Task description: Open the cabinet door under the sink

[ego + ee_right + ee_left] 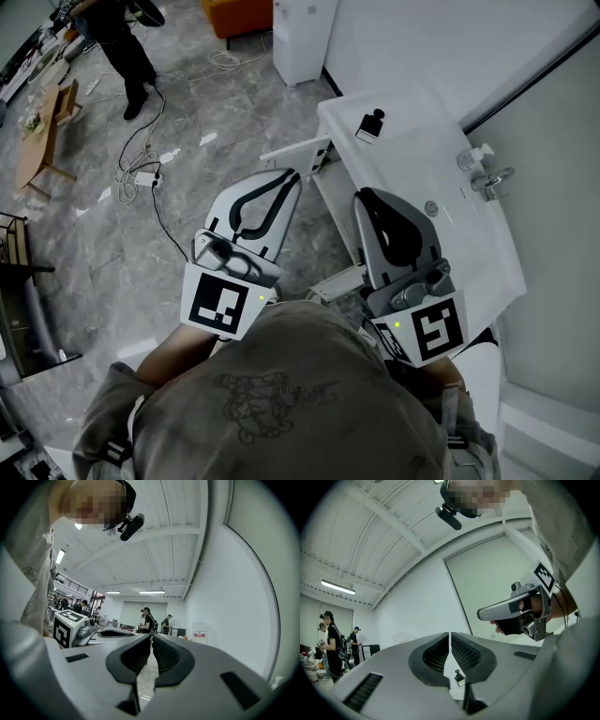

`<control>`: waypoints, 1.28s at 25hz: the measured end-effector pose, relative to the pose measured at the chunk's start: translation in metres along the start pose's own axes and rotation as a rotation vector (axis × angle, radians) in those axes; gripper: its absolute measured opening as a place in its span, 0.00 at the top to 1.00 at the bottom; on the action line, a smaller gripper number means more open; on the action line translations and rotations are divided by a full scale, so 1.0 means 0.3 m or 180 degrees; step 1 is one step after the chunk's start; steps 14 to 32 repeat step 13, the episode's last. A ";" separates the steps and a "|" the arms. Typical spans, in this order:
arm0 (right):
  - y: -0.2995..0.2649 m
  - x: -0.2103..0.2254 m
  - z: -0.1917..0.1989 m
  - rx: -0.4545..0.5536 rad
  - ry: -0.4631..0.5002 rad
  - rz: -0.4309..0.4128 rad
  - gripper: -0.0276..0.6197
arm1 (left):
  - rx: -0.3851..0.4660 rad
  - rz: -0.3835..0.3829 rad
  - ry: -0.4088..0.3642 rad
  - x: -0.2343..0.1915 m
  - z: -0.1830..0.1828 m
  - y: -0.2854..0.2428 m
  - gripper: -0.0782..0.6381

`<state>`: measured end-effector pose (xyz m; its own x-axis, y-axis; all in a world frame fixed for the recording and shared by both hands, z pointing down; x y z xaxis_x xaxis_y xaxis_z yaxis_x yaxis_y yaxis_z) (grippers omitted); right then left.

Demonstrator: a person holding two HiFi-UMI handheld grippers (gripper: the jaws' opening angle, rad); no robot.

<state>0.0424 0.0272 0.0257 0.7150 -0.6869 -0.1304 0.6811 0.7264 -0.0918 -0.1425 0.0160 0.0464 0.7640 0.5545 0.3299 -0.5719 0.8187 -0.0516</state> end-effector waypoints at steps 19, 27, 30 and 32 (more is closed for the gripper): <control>0.028 -0.034 -0.017 0.0036 -0.0016 -0.0005 0.90 | -0.0010 0.0141 0.0272 0.025 0.006 0.018 0.85; 0.028 -0.034 -0.017 0.0036 -0.0016 -0.0005 0.90 | -0.0010 0.0141 0.0272 0.025 0.006 0.018 0.85; 0.028 -0.034 -0.017 0.0036 -0.0016 -0.0005 0.90 | -0.0010 0.0141 0.0272 0.025 0.006 0.018 0.85; 0.028 -0.034 -0.017 0.0036 -0.0016 -0.0005 0.90 | -0.0010 0.0141 0.0272 0.025 0.006 0.018 0.85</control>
Point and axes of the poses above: the fingertips, and each gripper's own axes: y backward along the fingers, x to its right, z out of its underside, the point moved 9 cm from there along y, backward along the fingers, and after that the axes turned 9 degrees about -x, right-handed, at the moved point
